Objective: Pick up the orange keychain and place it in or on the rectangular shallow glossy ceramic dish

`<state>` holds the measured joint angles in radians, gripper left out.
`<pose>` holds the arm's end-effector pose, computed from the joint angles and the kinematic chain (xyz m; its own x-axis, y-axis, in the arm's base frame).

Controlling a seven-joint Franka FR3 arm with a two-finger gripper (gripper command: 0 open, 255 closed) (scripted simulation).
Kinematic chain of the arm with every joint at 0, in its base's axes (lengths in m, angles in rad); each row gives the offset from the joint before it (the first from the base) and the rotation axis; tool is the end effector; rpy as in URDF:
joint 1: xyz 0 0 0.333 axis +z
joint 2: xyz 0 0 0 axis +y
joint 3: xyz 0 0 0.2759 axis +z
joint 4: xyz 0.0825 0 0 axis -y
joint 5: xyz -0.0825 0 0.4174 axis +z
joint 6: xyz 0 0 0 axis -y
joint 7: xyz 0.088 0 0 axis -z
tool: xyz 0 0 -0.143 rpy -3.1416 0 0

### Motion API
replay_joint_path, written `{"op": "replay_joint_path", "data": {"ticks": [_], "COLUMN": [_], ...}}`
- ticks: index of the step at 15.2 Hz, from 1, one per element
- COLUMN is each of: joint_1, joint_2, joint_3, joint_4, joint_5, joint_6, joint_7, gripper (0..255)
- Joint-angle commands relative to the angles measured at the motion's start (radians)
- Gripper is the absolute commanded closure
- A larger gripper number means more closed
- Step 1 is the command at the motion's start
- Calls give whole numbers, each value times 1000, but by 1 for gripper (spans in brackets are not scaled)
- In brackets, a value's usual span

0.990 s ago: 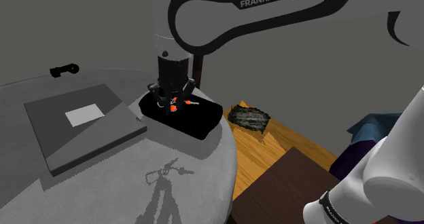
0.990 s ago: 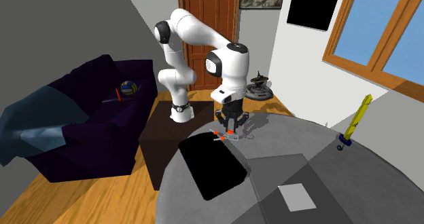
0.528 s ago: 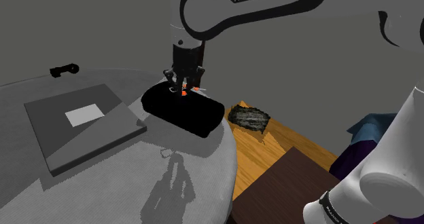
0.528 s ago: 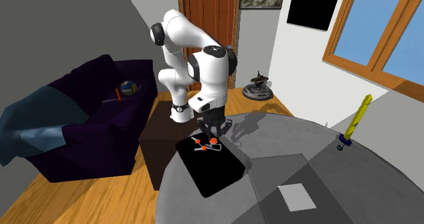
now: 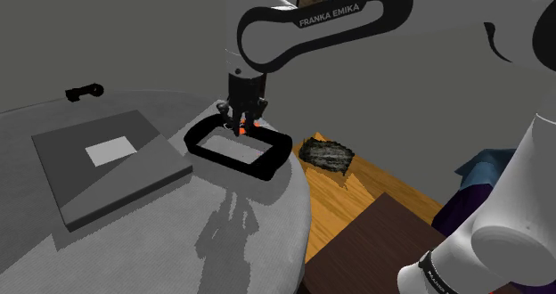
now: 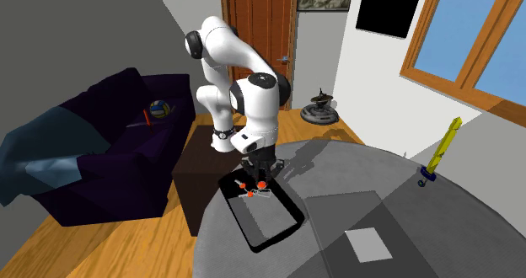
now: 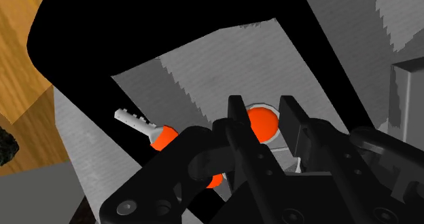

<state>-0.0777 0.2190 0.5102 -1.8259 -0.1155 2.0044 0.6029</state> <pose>0.5811 0.2488 0.3373 0.9914 -0.1304 -0.0099 -0.1304 -0.9915 0.0043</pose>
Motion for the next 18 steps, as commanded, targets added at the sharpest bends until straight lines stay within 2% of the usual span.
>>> {"op": "replay_joint_path", "data": {"ticks": [1,6,14,15,18], "joint_1": [0,5,5,5,5], "joint_2": [8,38,38,38,38], "joint_3": [-2,-8,-8,-8,-8], "joint_4": [-17,-59,-59,-59,-59], "joint_5": [-5,-25,-25,-25,-25], "joint_6": [25,92,92,92,92], "joint_7": [2,15,15,15,15], "gripper": [255,255,255,0,0]}}
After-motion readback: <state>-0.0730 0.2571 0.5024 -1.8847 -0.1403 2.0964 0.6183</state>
